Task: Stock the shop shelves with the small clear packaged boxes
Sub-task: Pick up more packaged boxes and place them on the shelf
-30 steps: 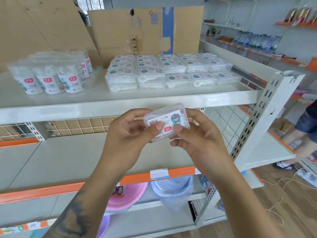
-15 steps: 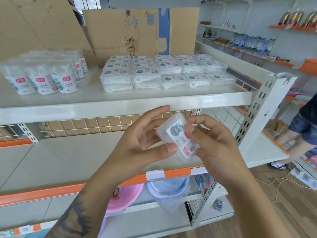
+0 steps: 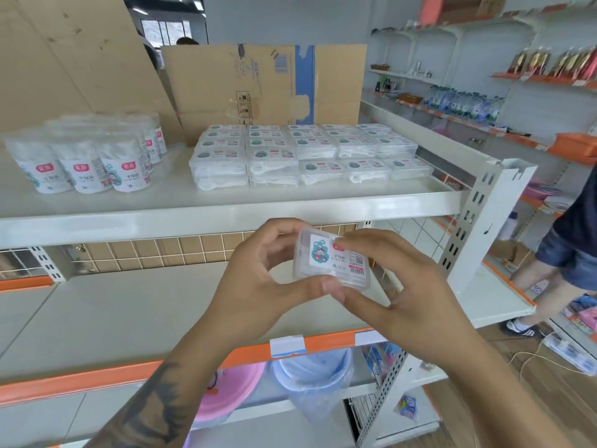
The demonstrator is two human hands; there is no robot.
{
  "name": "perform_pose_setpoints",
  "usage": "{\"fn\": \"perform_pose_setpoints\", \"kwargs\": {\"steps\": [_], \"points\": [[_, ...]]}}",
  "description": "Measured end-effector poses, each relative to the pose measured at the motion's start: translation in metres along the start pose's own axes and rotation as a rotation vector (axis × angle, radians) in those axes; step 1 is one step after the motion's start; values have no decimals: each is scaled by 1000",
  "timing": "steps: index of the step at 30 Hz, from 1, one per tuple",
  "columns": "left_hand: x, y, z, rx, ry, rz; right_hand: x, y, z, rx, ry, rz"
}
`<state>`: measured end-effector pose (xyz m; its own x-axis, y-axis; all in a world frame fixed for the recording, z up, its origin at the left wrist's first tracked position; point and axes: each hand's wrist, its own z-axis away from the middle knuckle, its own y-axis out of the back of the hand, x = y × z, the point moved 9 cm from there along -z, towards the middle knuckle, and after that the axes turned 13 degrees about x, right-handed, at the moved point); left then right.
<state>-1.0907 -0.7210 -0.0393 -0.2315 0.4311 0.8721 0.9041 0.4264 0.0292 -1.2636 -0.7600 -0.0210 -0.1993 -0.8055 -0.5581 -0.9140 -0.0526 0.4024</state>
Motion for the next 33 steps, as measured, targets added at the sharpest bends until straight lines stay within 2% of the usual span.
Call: {"fn": "perform_pose_setpoints", "kwargs": {"steps": [3, 9, 12, 15, 21, 27, 33], "points": [[9, 2, -7, 38, -96, -194, 0, 0, -22, -23, 66, 48], [13, 36, -26, 237, -396, -1000, 35, 1, -97, -39, 6, 159], [-5, 46, -30, 221, -434, -1221, 50, -7, -129, -47, 16, 272], [-16, 43, -28, 164, -475, -1323, 65, -22, -149, -84, -2, 313], [-18, 41, -29, 164, -465, -1369, 87, -44, -161, -141, -13, 341], [-19, 38, -30, 213, -474, -1358, 102, -54, -161, -182, -119, 436], [-21, 39, -32, 210, -456, -1407, 101, -57, -160, -183, -84, 505]]}}
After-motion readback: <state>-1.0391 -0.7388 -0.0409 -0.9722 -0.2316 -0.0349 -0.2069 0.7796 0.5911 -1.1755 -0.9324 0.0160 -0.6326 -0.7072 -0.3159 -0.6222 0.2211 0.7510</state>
